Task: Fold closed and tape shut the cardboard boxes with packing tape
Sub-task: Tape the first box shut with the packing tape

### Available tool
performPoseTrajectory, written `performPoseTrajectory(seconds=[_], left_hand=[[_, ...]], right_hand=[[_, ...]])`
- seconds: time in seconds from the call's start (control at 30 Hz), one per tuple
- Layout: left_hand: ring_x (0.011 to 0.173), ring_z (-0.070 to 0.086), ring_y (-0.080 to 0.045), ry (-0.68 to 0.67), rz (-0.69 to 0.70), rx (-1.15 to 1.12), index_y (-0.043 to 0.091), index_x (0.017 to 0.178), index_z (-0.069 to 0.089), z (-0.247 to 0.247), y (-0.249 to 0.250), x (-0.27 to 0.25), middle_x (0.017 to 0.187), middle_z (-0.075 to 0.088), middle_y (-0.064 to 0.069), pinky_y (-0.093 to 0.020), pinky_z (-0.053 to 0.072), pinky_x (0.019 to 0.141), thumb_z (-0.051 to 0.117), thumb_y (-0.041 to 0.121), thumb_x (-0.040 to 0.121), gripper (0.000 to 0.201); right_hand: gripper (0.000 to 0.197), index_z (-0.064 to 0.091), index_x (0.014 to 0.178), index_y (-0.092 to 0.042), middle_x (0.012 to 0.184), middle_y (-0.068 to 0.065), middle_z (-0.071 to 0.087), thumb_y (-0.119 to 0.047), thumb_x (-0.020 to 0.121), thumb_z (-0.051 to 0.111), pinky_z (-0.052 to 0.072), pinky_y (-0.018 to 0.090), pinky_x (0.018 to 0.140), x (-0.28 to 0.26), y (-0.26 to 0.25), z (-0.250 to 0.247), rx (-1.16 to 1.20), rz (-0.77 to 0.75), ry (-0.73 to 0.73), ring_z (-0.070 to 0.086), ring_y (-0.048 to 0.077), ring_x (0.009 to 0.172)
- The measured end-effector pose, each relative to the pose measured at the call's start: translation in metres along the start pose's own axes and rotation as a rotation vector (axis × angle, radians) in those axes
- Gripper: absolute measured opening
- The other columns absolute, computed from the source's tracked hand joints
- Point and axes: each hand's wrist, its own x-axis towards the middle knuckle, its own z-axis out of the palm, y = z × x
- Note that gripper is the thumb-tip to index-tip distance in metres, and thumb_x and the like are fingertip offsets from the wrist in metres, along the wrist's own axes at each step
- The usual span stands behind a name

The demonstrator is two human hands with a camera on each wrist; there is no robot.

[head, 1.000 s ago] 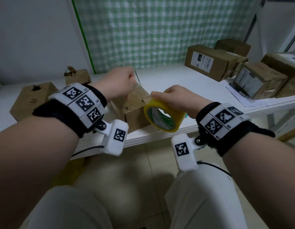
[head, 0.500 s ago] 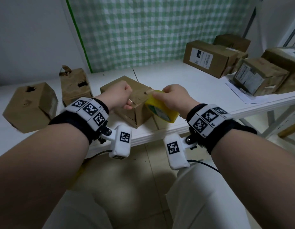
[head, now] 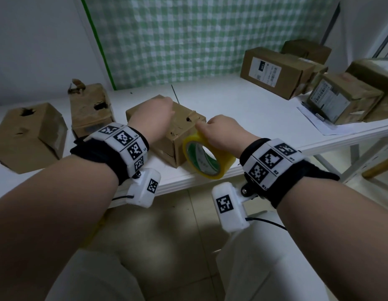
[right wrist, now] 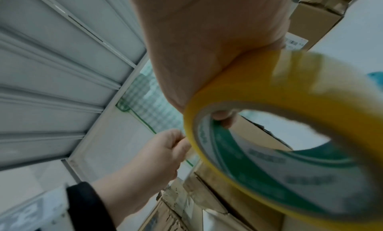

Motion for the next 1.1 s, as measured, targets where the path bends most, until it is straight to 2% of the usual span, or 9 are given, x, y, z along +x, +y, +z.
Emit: performPoseTrajectory(seconds=[0.13,0.43,0.6,0.7,0.83,0.9,0.97,1.0,1.1], left_hand=[[0.071,0.042,-0.027,0.013,0.040,0.024,0.003,0.096,0.045,0.001,-0.007,0.003,0.076,0.041,-0.008,-0.037,0.032,0.061,0.035,0.019,0.101,0.020],[0.075,0.043,-0.026,-0.014,0.030,0.016,0.002,0.103,0.047,0.010,-0.012,0.005,0.083,0.047,-0.010,-0.036,0.034,0.062,0.038,0.022,0.100,0.022],[0.074,0.045,-0.027,-0.046,0.047,0.019,0.004,0.099,0.045,0.017,-0.013,0.007,0.081,0.047,-0.010,-0.038,0.036,0.062,0.039,0.022,0.100,0.019],[0.070,0.046,-0.028,-0.035,0.047,0.046,0.010,0.090,0.037,0.021,-0.015,0.004,0.077,0.048,-0.008,-0.037,0.036,0.058,0.038,0.026,0.100,0.018],[0.070,0.051,-0.028,0.011,-0.048,-0.038,0.012,0.098,0.036,0.022,-0.023,0.003,0.077,0.051,-0.005,-0.039,0.043,0.059,0.043,0.033,0.097,0.022],[0.074,0.050,-0.027,0.003,-0.084,-0.080,0.011,0.100,0.038,0.021,-0.023,0.004,0.082,0.050,-0.005,-0.040,0.045,0.063,0.044,0.030,0.097,0.020],[0.079,0.047,-0.027,0.022,-0.099,-0.087,0.010,0.100,0.042,0.021,-0.021,0.006,0.089,0.047,-0.007,-0.041,0.044,0.067,0.043,0.020,0.096,0.010],[0.081,0.047,-0.028,0.044,-0.099,-0.074,0.010,0.099,0.044,0.021,-0.020,0.007,0.091,0.046,-0.008,-0.041,0.044,0.067,0.043,0.014,0.094,0.007],[0.081,0.048,-0.029,0.058,-0.124,0.018,0.011,0.095,0.046,0.019,-0.024,0.005,0.088,0.046,-0.010,-0.040,0.041,0.063,0.042,0.004,0.091,0.009]], right_hand=[[0.042,0.042,0.064,-0.012,0.068,0.003,0.043,-0.034,0.099,0.034,0.033,0.030,0.069,0.002,-0.001,0.003,-0.123,0.019,0.020,0.044,0.024,0.074],[0.041,0.040,0.064,-0.013,0.068,0.002,0.041,-0.031,0.100,0.033,0.033,0.029,0.069,0.002,-0.002,0.006,-0.142,0.023,-0.009,0.043,0.024,0.076],[0.037,0.049,0.084,-0.006,0.070,0.005,0.042,-0.034,0.100,0.031,0.034,0.029,0.072,0.005,-0.002,0.012,-0.158,0.065,-0.036,0.045,0.025,0.083],[0.037,0.048,0.090,-0.005,0.085,0.009,0.047,-0.036,0.101,0.030,0.034,0.030,0.074,0.006,-0.001,0.015,-0.173,0.077,-0.051,0.044,0.025,0.085],[0.040,0.055,0.103,-0.006,0.094,0.011,0.049,-0.037,0.101,0.031,0.035,0.030,0.075,0.009,-0.002,0.016,-0.188,0.078,-0.061,0.043,0.025,0.086],[0.038,0.055,0.101,-0.007,0.103,0.015,0.055,-0.037,0.101,0.030,0.036,0.030,0.076,0.008,-0.003,0.016,-0.193,0.077,-0.060,0.046,0.027,0.089],[0.042,0.057,0.106,-0.004,0.112,0.017,0.058,-0.036,0.101,0.029,0.039,0.032,0.080,0.008,-0.005,0.016,-0.205,0.070,-0.064,0.052,0.030,0.097],[0.043,0.057,0.108,-0.004,0.112,0.016,0.058,-0.036,0.101,0.030,0.039,0.032,0.080,0.008,-0.006,0.016,-0.208,0.069,-0.063,0.052,0.030,0.097],[0.036,0.055,0.100,-0.008,0.097,0.011,0.053,-0.036,0.100,0.032,0.038,0.030,0.075,0.009,-0.006,0.017,-0.201,0.064,-0.056,0.047,0.025,0.086]])
